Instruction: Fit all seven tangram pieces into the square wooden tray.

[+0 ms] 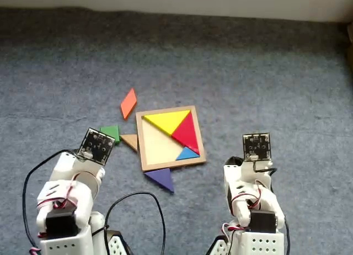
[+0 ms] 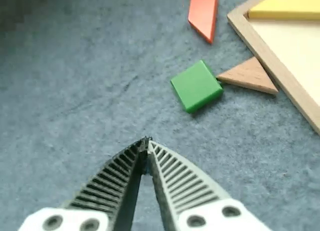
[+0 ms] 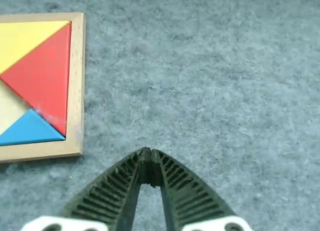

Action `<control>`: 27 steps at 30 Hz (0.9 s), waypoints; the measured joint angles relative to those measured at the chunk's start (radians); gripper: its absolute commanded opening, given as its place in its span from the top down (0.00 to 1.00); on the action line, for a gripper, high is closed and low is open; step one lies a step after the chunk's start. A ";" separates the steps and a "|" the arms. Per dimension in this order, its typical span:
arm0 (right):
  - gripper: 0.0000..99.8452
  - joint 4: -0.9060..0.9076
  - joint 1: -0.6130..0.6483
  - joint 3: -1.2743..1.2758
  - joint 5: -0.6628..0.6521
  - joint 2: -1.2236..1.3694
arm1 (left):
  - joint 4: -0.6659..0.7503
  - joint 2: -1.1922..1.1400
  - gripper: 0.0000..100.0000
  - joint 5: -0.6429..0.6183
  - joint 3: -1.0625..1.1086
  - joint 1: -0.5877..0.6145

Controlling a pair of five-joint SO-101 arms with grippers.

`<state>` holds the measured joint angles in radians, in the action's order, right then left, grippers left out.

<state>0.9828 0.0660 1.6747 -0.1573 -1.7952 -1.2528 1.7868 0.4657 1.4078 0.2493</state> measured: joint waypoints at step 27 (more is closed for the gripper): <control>0.99 0.000 -0.006 0.000 0.000 0.000 | 0.098 -1.234 0.71 -0.390 -0.635 0.008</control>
<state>0.9828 0.0598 1.6747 -0.1573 -1.7952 -1.1546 0.5531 0.0760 0.7725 0.2570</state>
